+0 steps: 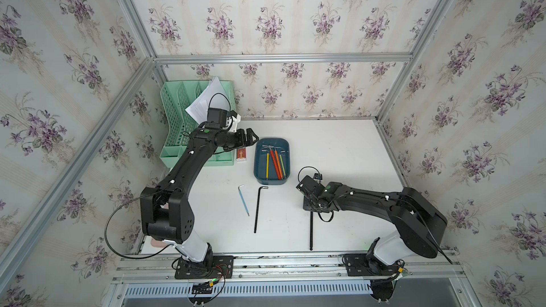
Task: Put the hex key on the desktop into the storage box
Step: Place the Allen key in the storage box.
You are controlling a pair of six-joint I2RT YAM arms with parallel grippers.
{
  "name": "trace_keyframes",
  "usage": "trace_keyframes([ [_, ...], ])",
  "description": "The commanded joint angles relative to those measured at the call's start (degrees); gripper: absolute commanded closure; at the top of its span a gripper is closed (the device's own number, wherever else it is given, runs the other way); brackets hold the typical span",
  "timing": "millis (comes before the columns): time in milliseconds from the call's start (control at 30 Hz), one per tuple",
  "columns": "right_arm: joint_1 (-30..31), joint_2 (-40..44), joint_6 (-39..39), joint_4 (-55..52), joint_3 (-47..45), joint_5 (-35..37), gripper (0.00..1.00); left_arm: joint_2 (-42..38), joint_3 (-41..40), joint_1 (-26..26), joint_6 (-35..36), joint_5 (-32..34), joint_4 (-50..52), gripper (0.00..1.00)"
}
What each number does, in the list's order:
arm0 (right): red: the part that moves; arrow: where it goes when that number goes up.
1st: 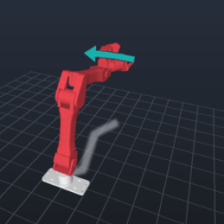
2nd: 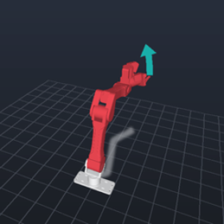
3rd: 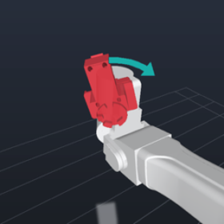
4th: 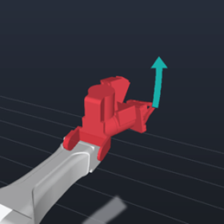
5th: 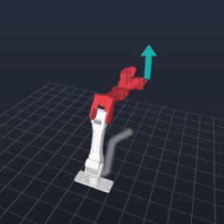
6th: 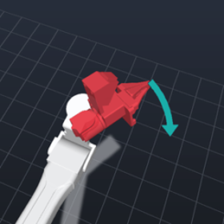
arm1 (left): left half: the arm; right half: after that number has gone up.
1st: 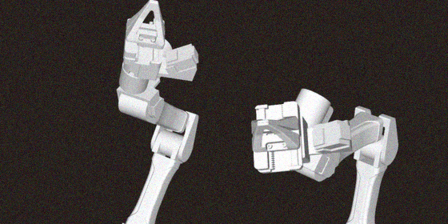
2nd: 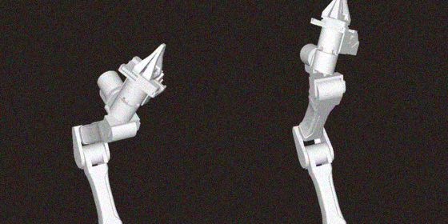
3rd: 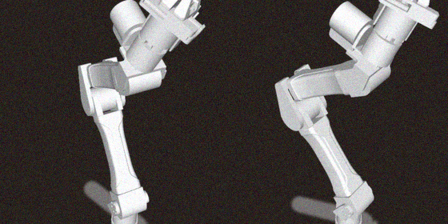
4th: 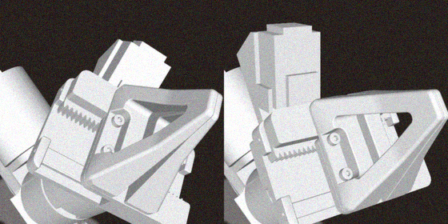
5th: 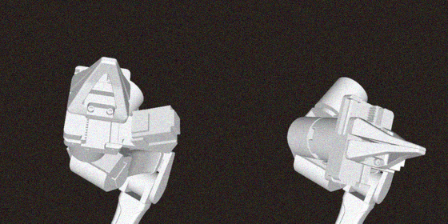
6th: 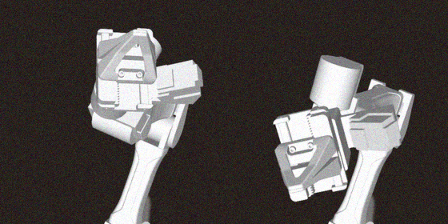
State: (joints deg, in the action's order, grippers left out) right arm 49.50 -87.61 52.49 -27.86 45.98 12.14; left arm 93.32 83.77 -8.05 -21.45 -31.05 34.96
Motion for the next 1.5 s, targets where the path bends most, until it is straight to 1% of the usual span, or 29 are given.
trace_keyframes([
  [0, -0.9, 3.1, -0.4, -1.6, -0.2, -0.1, 1.00, -0.1, 0.0, 0.0, 0.7, 0.4, 0.3, 0.01],
  [333, -4.2, 9.3, -3.6, -1.1, -0.1, -0.6, 1.00, 0.1, -0.1, -0.1, 0.7, 0.4, 0.2, 0.01],
  [600, -6.1, 10.3, -6.7, -0.8, 2.8, -1.8, 1.00, 0.5, -0.1, -0.2, 0.8, 0.8, 0.3, 0.01],
  [867, -7.9, 10.1, -10.2, -0.4, 8.5, -3.1, 1.00, 0.8, 0.1, -0.2, 0.8, 0.5, 0.4, 0.01],
  [1133, -10.6, 6.1, -15.0, 0.6, 15.5, -6.3, 1.00, 1.6, 0.8, -0.1, 1.1, 0.5, 1.0, 0.01],
  [1467, -13.4, -5.3, -19.6, 3.0, 27.0, -11.8, 1.00, 2.2, 1.7, 0.2, 1.7, 1.5, 2.2, 0.01],
])
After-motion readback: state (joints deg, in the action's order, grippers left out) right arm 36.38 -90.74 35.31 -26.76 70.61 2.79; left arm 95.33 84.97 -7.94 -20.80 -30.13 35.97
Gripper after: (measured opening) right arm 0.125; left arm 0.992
